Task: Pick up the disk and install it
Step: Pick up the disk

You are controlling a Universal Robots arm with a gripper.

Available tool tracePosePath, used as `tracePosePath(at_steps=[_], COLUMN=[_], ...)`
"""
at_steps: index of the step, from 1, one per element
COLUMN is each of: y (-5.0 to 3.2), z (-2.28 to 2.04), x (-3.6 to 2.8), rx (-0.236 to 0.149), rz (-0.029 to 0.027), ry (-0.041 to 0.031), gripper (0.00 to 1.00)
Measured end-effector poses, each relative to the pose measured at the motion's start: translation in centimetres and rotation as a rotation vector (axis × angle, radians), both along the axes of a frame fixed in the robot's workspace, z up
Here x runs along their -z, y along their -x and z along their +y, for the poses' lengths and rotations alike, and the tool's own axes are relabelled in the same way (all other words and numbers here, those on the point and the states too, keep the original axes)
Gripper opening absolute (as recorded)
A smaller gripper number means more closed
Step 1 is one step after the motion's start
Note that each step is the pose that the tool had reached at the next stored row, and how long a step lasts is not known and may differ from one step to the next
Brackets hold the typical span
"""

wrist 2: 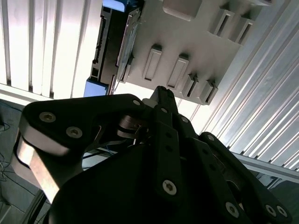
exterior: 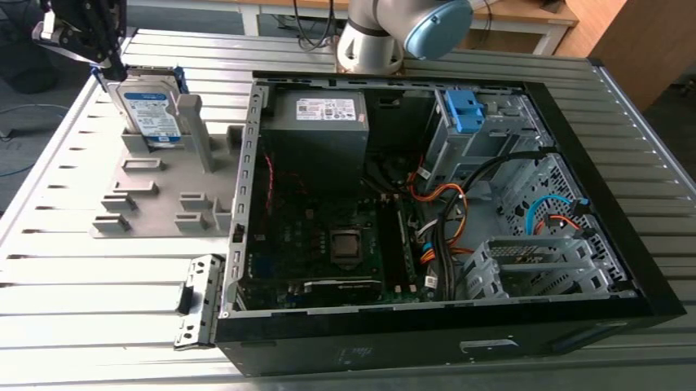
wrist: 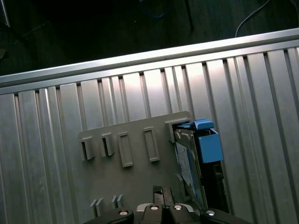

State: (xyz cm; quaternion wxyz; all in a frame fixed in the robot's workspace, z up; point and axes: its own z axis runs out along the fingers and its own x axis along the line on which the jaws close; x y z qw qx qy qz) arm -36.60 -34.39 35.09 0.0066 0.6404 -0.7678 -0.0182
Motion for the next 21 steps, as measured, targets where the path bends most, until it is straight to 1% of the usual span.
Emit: tracePosePath(at_steps=[7, 13, 21], y=[0.00, 0.00, 0.00], z=[0.00, 0.00, 0.00], x=[0.00, 0.00, 0.00], rx=[-0.015, -0.038, -0.085], rz=[0.0000, 0.0000, 0.0000], ry=[0.0000, 0.0001, 0.0011], gripper=[0.11, 0.11, 0.11])
